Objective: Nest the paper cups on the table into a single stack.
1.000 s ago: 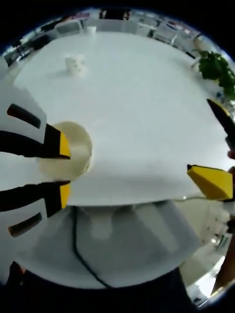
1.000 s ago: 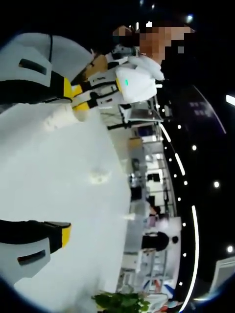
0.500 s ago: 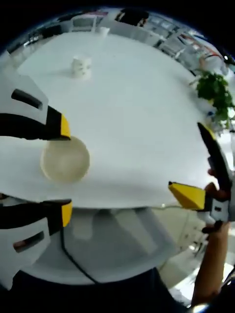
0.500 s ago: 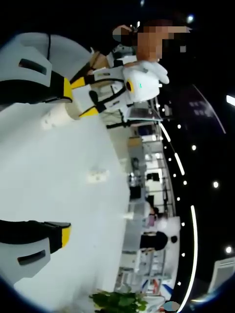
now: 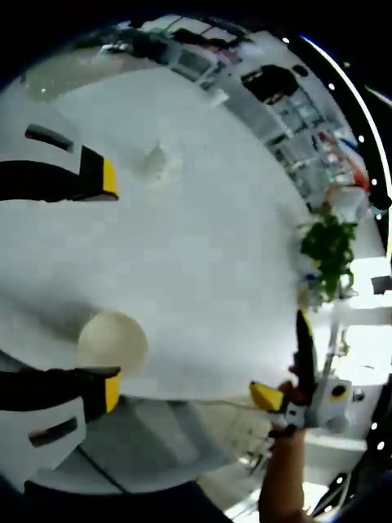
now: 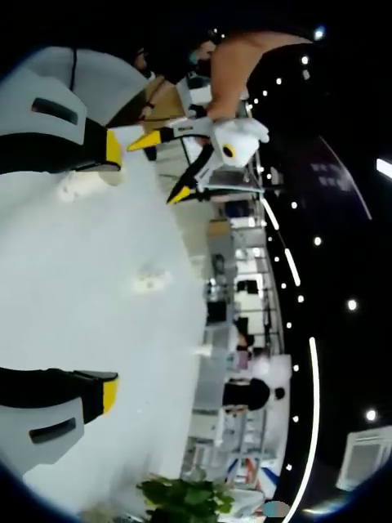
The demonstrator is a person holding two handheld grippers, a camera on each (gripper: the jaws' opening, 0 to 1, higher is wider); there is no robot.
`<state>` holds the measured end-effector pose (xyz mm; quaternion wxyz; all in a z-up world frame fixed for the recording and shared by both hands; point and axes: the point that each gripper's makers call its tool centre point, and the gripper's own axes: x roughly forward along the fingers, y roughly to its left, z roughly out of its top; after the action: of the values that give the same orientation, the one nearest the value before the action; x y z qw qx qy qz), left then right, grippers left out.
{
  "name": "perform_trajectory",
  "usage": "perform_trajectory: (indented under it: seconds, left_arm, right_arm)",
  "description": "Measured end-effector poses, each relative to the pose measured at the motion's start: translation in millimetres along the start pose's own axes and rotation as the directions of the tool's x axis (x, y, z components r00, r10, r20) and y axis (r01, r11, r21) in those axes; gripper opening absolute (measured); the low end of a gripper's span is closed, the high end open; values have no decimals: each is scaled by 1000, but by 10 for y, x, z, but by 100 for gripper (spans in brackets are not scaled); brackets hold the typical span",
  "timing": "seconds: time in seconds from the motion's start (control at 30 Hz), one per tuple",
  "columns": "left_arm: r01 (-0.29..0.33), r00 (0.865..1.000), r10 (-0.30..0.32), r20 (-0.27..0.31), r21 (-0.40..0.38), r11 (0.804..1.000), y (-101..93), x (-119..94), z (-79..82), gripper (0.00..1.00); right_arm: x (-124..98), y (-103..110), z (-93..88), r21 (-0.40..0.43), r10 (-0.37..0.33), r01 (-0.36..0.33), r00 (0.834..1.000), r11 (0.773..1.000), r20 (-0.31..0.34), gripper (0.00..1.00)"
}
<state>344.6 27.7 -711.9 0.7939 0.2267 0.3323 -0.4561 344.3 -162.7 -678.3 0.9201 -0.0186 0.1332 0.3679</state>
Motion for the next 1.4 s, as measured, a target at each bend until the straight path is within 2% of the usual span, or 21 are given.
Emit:
perform_trajectory:
  seconds: [0.13, 0.2, 0.33, 0.43, 0.6, 0.67, 0.77, 0.9, 0.97, 1.07, 1.13, 1.2, 1.27, 1.4]
  left_arm:
    - [-17, 995, 22, 94, -48, 999, 158, -126, -25, 96]
    - [-22, 989, 35, 145, -88, 996, 225, -189, -23, 99]
    - [-46, 976, 67, 205, -104, 993, 357, -296, -66, 100]
    - [-61, 959, 96, 266, -135, 989, 457, -381, -77, 100]
    - [-82, 952, 137, 275, -203, 976, 588, -447, -259, 100]
    - [-113, 944, 174, 279, -221, 969, 636, -495, -338, 100]
    - [-169, 918, 231, 323, -208, 963, 712, -575, -412, 100]
    - [-193, 902, 267, 339, -235, 953, 745, -635, -536, 100]
    - [-177, 904, 261, 337, -262, 949, 728, -641, -609, 100]
    - [-181, 905, 262, 334, -255, 950, 711, -644, -715, 100]
    - [-184, 899, 268, 345, -258, 949, 722, -649, -750, 100]
    - [-186, 898, 270, 347, -255, 949, 704, -638, -765, 100]
    - [-182, 905, 267, 331, -266, 947, 687, -611, -801, 100]
    - [-185, 895, 273, 352, -263, 947, 680, -615, -777, 100]
  right_arm:
    - [13, 7, 45, 3, 2, -2, 1000, 1000, 14, 100]
    - [25, 16, 64, -7, 8, -8, 1000, 1000, 15, 100]
    - [45, -2, 80, -19, -3, 4, 1000, 1000, 6, 100]
    - [61, -20, 71, -30, -6, 6, 1000, 1000, -9, 100]
    - [93, -25, 56, -45, 1, -2, 1000, 999, -21, 100]
    - [112, -22, 42, -53, 6, -8, 1000, 999, -25, 100]
    - [150, -8, -8, -79, 13, -16, 999, 997, -39, 100]
    - [179, -7, -76, -86, 15, -19, 999, 996, -48, 100]
    - [187, -15, -95, -86, 15, -19, 999, 996, -43, 100]
    - [190, -30, -121, -97, 6, -10, 999, 995, -37, 100]
    - [191, -36, -118, -99, 4, -7, 1000, 995, -31, 100]
    - [196, -40, -122, -96, 4, -7, 1000, 995, -30, 100]
    - [203, -36, -125, -98, 8, -11, 1000, 995, -29, 100]
    - [207, -33, -126, -93, 8, -11, 1000, 996, -30, 100]
